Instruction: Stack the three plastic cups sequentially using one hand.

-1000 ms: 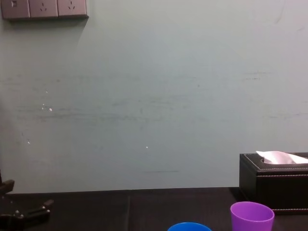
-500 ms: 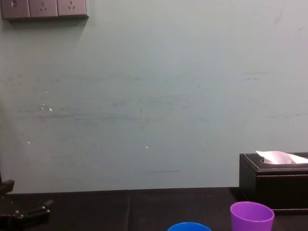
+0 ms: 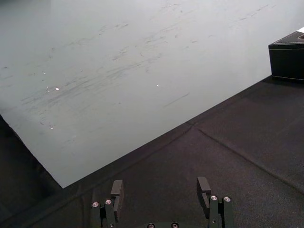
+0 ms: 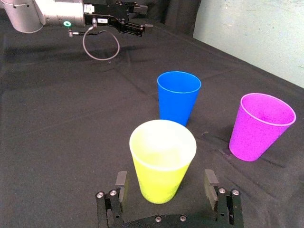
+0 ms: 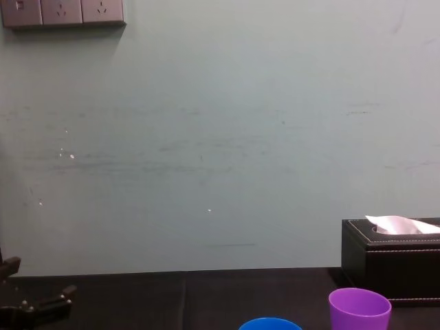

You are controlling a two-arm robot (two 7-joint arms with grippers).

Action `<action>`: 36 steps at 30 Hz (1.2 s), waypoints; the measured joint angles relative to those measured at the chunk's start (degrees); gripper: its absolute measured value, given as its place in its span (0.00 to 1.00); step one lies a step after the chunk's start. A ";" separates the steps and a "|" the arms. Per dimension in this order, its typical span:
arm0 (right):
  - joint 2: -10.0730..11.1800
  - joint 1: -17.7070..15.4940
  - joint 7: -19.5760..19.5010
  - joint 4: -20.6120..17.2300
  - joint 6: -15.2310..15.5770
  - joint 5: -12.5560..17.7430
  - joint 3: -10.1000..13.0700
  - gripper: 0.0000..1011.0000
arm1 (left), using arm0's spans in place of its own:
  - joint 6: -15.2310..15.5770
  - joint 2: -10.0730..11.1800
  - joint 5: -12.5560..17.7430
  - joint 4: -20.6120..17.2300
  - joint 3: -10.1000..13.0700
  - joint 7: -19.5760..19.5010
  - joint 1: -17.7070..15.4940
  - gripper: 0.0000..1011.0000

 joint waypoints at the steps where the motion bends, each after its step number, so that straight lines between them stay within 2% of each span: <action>1: -0.07 0.10 0.04 0.03 0.01 0.00 -0.09 0.99 | 0.00 0.00 0.00 0.00 0.00 0.00 0.00 1.00; 36: -3.25 4.63 0.01 2.82 1.82 0.29 -3.60 0.99 | 0.00 0.00 0.00 0.00 0.00 0.00 0.00 1.00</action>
